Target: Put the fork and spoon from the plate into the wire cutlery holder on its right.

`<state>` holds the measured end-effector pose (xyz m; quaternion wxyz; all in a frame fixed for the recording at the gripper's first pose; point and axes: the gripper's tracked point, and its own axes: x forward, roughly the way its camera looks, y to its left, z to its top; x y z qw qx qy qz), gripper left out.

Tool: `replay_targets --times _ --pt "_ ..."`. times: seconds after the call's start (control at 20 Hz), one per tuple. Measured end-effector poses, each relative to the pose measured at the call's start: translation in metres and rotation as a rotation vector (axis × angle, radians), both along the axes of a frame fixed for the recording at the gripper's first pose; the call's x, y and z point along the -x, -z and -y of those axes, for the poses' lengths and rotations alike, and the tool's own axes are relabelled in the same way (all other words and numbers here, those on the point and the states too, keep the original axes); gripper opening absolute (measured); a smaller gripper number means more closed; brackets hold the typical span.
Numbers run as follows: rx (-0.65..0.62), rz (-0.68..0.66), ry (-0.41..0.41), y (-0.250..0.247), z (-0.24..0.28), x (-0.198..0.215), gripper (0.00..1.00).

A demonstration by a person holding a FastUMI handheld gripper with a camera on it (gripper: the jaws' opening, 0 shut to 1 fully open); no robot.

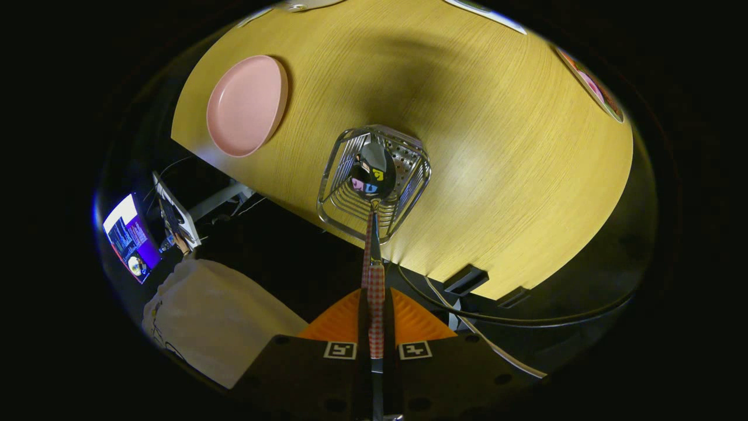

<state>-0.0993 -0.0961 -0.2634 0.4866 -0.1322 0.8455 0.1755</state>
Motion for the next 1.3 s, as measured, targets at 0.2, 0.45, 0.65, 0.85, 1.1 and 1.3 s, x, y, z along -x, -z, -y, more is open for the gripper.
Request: replay_targets --times 0.2,0.45,0.65,0.85,1.1,1.3 --pt "0.004 -0.027 0.041 -0.001 -0.004 -0.009 0.17" --pt "-0.045 0.058 0.057 -0.006 -0.008 -0.025 0.94" --pt "-0.128 0.192 0.134 -0.027 -0.017 -0.039 1.0" --pt "-0.228 0.455 0.252 -0.045 -0.017 -0.055 1.0" --pt "-0.265 0.75 0.321 -0.063 -0.012 -0.049 1.0" --pt "-0.286 0.976 0.4 -0.087 -0.022 -0.036 1.0"
